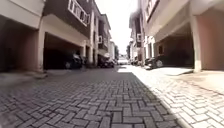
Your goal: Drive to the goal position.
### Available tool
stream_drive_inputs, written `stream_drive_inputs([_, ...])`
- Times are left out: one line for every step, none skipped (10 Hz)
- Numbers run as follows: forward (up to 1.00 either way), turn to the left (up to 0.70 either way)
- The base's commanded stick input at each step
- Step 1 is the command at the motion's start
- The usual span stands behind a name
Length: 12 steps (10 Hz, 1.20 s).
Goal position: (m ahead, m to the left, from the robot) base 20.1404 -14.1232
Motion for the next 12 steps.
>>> stream_drive_inputs([0.5,0.0])
stream_drive_inputs([0.5,0.0])
stream_drive_inputs([0.5,0.0])
stream_drive_inputs([0.5,0.0])
stream_drive_inputs([0.5,0.0])
stream_drive_inputs([0.5,0.0])
stream_drive_inputs([0.5,0.0])
stream_drive_inputs([0.5,0.0])
stream_drive_inputs([0.5,0.0])
stream_drive_inputs([0.5,0.0])
stream_drive_inputs([0.5,0.0])
stream_drive_inputs([0.5,0.0])
